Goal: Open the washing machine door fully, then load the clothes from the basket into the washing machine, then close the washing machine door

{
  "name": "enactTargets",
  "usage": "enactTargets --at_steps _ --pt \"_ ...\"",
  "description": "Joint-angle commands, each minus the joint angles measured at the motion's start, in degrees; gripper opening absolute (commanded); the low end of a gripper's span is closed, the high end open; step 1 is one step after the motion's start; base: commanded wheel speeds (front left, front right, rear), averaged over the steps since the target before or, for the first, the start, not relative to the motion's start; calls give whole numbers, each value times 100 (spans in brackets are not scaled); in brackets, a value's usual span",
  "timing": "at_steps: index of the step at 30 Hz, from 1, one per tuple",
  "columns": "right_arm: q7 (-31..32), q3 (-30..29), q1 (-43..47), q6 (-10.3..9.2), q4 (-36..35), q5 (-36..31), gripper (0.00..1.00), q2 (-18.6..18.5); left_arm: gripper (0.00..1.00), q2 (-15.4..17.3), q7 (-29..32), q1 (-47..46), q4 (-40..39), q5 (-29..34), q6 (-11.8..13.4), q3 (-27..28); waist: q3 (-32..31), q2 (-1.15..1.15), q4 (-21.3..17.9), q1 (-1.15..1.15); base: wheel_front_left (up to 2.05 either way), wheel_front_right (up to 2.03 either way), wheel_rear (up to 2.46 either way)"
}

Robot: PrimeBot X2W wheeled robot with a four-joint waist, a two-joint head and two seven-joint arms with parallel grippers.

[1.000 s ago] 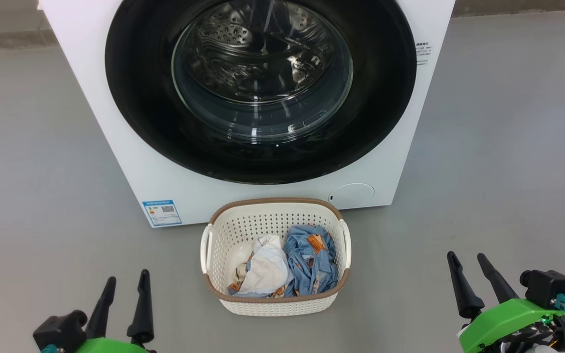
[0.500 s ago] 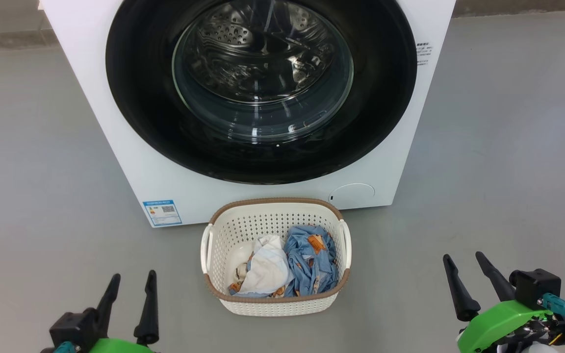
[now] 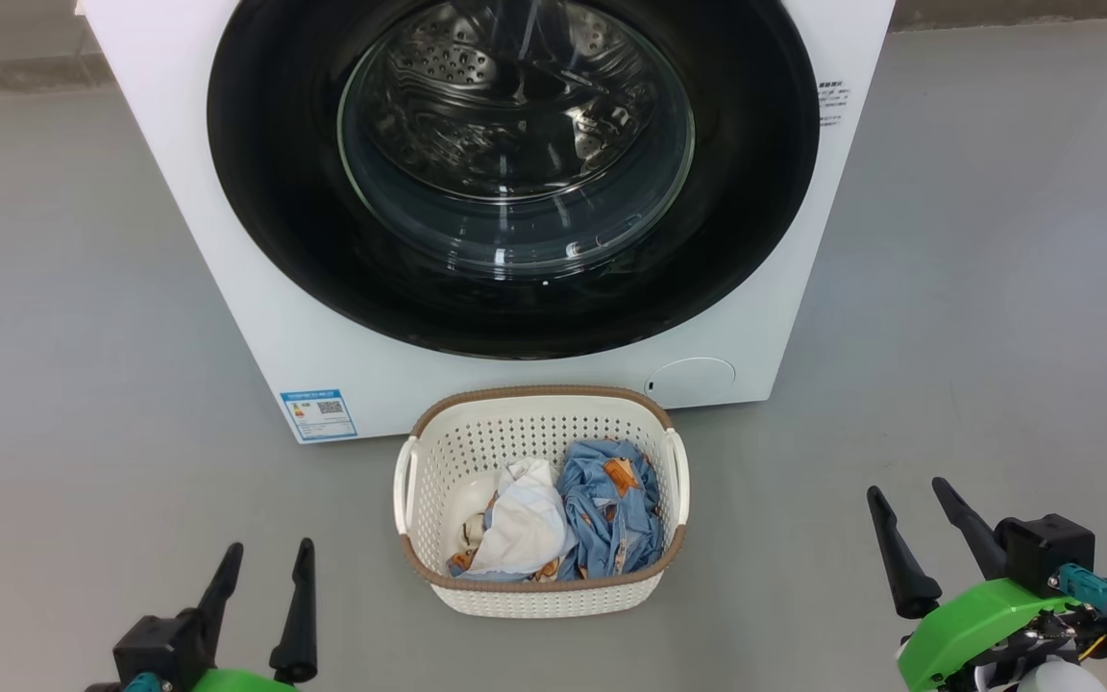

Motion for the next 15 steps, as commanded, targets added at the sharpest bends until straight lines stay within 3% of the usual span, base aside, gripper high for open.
enactTargets --at_steps 1,15 --pt "-52 106 -171 9 -151 -36 100 -23 100 97 -71 -276 -93 12 26 164 2 0 -2 0 0 0 0" --pt "-37 88 -149 9 -179 -23 100 0 100 95 -71 -292 -39 14 37 155 13 0 -12 0 0 0 0"
